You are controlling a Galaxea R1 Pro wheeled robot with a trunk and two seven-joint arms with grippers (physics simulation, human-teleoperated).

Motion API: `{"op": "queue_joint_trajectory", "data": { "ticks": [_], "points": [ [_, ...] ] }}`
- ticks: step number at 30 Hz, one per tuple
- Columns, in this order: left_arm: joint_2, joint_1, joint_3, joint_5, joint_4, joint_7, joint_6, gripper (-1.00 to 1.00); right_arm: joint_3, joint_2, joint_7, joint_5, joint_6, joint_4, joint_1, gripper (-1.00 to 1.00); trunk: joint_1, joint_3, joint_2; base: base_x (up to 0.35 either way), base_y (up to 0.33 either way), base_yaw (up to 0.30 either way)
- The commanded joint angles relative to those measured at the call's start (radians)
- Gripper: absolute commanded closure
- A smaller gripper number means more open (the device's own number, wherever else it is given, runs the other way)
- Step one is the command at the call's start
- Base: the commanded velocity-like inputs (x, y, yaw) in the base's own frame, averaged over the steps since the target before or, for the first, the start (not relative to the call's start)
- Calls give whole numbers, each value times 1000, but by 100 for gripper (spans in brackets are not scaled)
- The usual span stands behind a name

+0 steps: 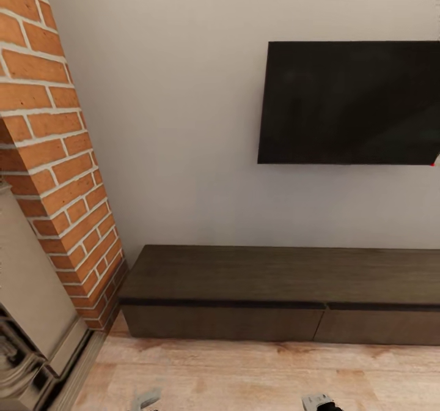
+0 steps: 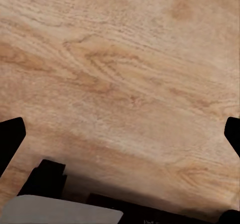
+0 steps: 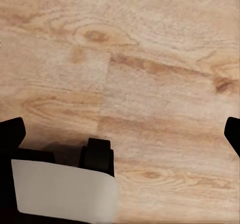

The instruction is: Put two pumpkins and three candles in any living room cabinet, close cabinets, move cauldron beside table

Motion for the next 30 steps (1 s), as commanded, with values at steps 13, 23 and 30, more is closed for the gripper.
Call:
{"op": "queue_joint_trajectory", "data": {
  "ticks": [13,23,30],
  "points": [
    [40,106,-6,10,1,4,-1,-100,9,0,1,-9,-35,79,5,-100,-50,59,91,0,0,0],
    [99,146,-6,54,1,4,-1,-100,7,-2,0,-7,-45,101,41,-100,-88,92,161,0,0,0],
    [100,147,-7,61,0,-4,1,-100,7,-2,0,-7,-46,103,85,-100,-115,114,210,0,0,0]
  ]
}}
